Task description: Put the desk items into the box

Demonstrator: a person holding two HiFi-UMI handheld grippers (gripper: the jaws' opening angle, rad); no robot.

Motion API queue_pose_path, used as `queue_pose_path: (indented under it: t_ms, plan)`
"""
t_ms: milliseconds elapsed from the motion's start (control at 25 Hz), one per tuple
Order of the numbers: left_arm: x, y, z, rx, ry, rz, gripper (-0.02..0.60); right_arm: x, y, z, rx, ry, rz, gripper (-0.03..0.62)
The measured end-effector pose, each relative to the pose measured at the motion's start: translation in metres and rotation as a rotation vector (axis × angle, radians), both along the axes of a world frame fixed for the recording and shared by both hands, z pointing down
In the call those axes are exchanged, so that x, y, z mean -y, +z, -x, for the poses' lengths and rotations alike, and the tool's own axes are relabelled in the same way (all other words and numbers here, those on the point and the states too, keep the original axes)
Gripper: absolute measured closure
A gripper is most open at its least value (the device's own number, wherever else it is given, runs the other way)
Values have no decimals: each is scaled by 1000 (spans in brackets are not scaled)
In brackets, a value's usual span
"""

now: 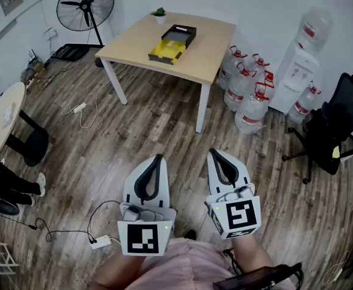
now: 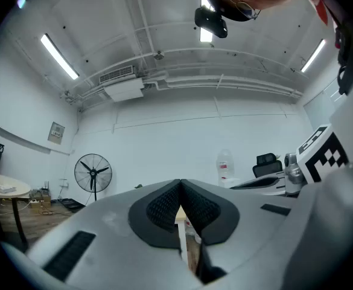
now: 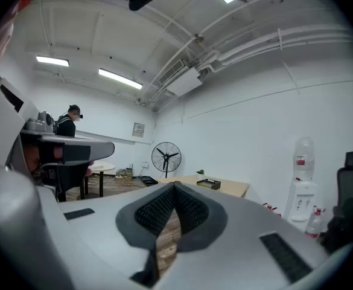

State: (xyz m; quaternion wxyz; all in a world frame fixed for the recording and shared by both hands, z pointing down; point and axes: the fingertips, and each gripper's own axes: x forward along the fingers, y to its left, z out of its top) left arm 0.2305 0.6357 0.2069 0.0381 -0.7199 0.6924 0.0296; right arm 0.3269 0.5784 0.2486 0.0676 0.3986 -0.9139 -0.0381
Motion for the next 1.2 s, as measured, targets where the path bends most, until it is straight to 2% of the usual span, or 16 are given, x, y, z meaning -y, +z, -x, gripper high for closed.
queue_pose_path:
  t_ms: [360,560,600,680,960,1200]
  plan:
    - [34,13,34,-15,12,15,571,29,11,30,21,-4,28,592]
    - [66,9,65,-17,22,-9,571,59,10,60,7,5,8,591]
    - [71,7,71,-16,25,-17,571,64,7,67,8,-1,5,568]
    - [81,0,84,-10,31,-36,571,73,1,80,14,-12,-4,459]
    - [112,-9,116,5,65,-67,571,105,-13,105,20,57,-59,471]
    - [138,3,134,4,71,-42,571,131,-4,121,3,60,-36,470]
